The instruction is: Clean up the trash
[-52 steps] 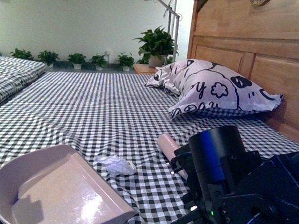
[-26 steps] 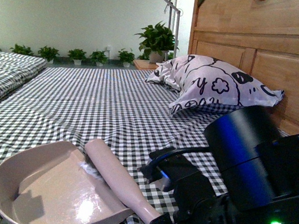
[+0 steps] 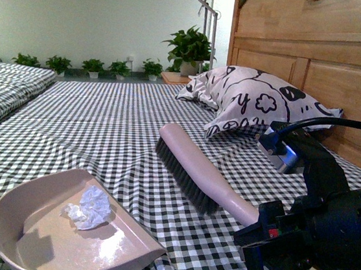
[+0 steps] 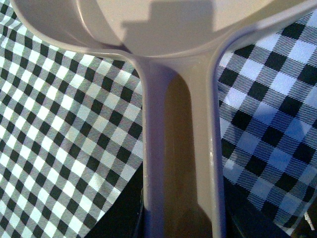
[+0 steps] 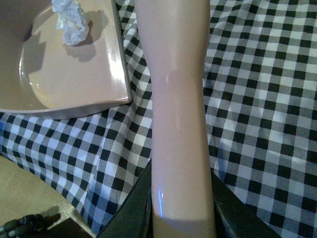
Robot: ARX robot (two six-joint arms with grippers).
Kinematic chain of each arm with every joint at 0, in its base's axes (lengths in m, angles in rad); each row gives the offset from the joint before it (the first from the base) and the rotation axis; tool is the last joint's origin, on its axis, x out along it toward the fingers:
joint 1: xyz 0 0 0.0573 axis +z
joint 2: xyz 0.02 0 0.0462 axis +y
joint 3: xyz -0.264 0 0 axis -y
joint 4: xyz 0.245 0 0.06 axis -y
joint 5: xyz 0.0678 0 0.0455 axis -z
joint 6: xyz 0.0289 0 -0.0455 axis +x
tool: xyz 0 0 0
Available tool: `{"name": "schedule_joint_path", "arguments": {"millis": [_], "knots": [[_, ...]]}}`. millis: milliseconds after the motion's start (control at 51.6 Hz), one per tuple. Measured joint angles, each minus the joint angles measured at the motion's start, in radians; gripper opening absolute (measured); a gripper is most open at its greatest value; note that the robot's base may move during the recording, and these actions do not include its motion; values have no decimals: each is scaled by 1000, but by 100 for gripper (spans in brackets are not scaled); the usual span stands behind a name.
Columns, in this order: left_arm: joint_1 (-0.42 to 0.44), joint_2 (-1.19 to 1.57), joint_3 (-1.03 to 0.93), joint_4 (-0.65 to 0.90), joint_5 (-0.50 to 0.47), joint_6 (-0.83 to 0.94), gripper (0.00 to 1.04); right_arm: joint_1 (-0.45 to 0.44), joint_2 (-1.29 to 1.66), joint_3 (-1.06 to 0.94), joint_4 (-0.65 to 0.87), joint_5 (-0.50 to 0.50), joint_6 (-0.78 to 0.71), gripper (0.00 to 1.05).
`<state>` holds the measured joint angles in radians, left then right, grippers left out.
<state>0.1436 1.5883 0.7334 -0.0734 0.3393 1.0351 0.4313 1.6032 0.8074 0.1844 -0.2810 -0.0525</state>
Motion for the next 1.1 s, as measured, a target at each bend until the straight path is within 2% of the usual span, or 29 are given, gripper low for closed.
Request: {"name": "schedule_joint_path", "arguments": {"millis": [194,426,504,562,659,891,1104], "knots": [[0,0,0,0,0,0,25,-57,-37,-40,58,15,35,19],[0,0,0,3,-2,-3,25,-170,-164,-128,156,26,58,19],[-15,-3,-94,268,-90,-99,25,-230,-245,-172,180,10,61,19],[-21,-7,-159,460,-121,-191,25,-276,-311,-204,176,-10,61,19],[-25,-32,-201,610,-166,-281,25,-332,-399,-239,150,-26,62,19],[-48,-203,-256,696,-261,-476,25,-461,-614,-276,38,-55,92,19],[-90,-442,-333,747,-467,-600,25,-551,-807,-274,-83,-175,174,19]]}}
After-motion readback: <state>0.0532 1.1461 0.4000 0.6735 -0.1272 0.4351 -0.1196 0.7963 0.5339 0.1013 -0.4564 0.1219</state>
